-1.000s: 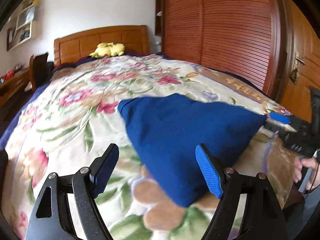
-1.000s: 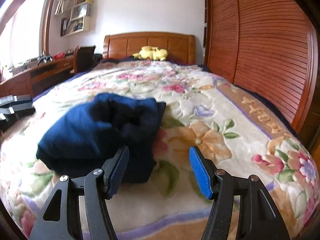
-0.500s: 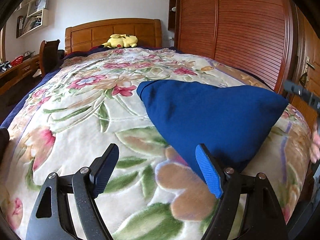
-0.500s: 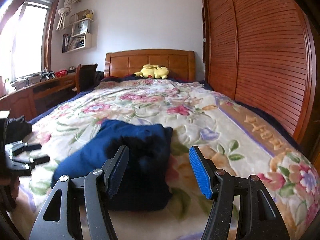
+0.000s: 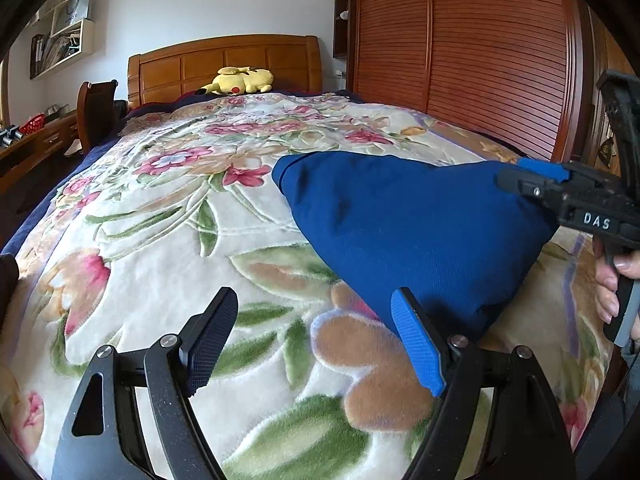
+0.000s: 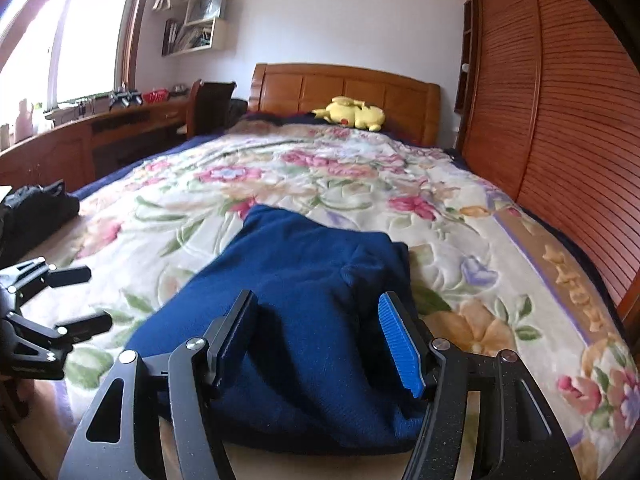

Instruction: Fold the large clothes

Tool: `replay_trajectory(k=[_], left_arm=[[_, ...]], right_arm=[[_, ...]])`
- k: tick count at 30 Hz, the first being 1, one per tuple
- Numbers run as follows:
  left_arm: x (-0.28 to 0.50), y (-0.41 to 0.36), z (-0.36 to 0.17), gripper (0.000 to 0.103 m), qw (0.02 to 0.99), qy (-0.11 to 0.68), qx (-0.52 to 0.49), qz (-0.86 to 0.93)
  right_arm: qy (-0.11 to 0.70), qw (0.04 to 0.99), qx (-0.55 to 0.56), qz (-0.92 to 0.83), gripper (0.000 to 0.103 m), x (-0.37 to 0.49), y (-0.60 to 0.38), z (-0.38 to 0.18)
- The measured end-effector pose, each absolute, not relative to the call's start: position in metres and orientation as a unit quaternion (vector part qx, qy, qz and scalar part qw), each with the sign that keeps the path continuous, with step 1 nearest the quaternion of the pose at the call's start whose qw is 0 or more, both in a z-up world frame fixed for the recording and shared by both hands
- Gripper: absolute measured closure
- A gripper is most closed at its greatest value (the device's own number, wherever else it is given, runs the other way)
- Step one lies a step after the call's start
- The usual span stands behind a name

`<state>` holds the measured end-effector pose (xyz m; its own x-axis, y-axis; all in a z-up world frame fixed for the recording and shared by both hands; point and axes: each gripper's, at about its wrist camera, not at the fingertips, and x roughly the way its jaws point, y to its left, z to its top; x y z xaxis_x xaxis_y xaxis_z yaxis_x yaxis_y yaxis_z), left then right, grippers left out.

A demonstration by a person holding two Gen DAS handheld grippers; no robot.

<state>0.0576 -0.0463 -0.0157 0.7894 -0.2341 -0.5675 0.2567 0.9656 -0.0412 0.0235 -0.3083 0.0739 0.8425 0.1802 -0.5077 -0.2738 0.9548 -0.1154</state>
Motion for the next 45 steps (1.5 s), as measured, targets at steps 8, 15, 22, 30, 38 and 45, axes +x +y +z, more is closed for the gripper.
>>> replay_trajectory(k=[8, 15, 22, 30, 38, 45], left_arm=[[0.057, -0.044, -0.017, 0.023, 0.943, 0.303, 0.016, -0.135], [0.059, -0.046, -0.016, 0.023, 0.942, 0.305, 0.020, -0.139], [0.065, -0.046, -0.015, 0.023, 0.940, 0.310, 0.022, -0.141], [0.067, -0.042, -0.016, 0.023, 0.940, 0.311, 0.017, -0.136], [0.068, -0.041, -0.018, 0.023, 0.939, 0.314, 0.016, -0.136], [0.074, -0.041, -0.020, 0.023, 0.937, 0.323, 0.015, -0.135]], right_arm=[[0.327, 0.933, -0.106, 0.102, 0.038, 0.041, -0.331, 0.035], [0.313, 0.941, -0.062, 0.117, 0.038, 0.033, -0.353, 0.053], [0.305, 0.946, -0.058, 0.095, 0.038, -0.004, -0.399, 0.051], [0.342, 0.933, -0.036, 0.108, 0.038, 0.020, -0.395, 0.027], [0.360, 0.924, -0.018, 0.125, 0.038, 0.052, -0.381, 0.016], [0.354, 0.921, 0.010, 0.163, 0.087, 0.062, -0.390, 0.014]])
